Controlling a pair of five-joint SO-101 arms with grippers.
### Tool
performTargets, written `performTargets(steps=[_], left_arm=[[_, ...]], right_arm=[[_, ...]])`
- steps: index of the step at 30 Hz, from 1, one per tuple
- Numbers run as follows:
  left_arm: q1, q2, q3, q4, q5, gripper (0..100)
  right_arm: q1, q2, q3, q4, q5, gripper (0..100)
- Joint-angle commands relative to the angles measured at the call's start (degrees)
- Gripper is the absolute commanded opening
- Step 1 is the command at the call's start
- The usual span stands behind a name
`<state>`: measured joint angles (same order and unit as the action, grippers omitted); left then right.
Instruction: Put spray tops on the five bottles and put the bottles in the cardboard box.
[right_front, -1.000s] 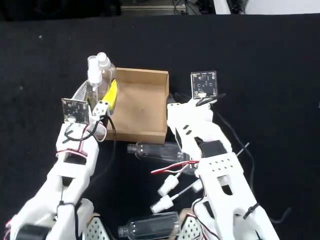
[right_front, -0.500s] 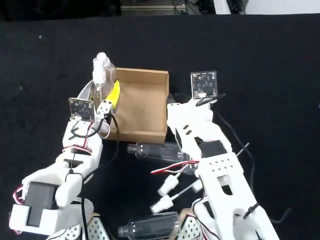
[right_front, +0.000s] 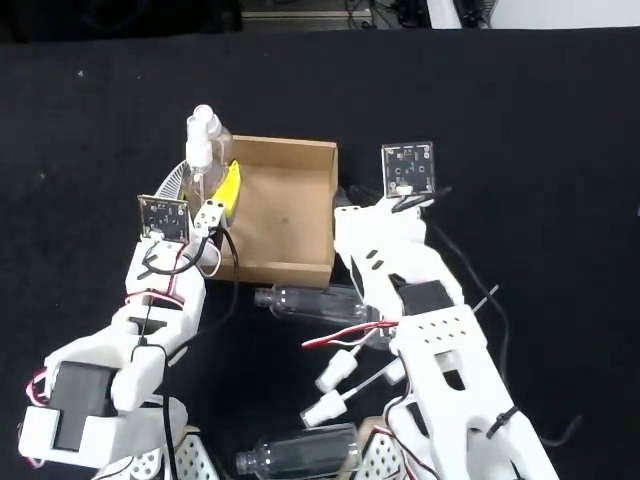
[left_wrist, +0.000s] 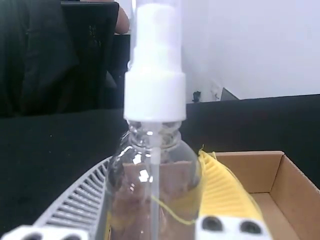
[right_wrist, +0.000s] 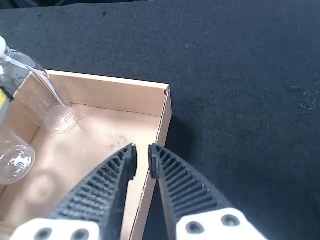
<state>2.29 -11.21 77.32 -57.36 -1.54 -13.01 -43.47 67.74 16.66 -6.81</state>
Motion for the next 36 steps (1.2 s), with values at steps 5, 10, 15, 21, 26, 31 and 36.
performTargets(steps=[5, 10, 15, 21, 26, 31, 36], left_arm=[[0.13, 4.75, -6.37, -2.46, 0.26, 3], [0.48, 11.87, -6.02, -16.53, -0.09, 3], [-0.04, 18.9, -6.29, -21.01, -0.09, 3], [0.13, 22.07, -8.48, -22.07, 0.0, 3], [0.4, 22.86, -8.48, -21.98, 0.35, 14], [0.04, 24.62, -8.4, -21.98, 0.18, 19], [0.04, 24.97, -8.48, -21.98, -0.09, 20]], right_arm=[[0.88, 0.04, -0.4, -1.49, 0.35, 2.2], [0.88, 0.04, -0.4, -1.49, 0.44, 2.2], [0.88, 0.04, -0.4, -1.49, 0.53, 2.2], [0.88, 0.04, -0.4, -1.49, 0.53, 2.2], [0.88, 0.04, -0.48, -1.49, 0.62, 2.2], [0.88, 0.04, -0.57, -1.49, 0.62, 2.2], [0.88, 0.04, -0.57, -1.49, 0.62, 2.2]])
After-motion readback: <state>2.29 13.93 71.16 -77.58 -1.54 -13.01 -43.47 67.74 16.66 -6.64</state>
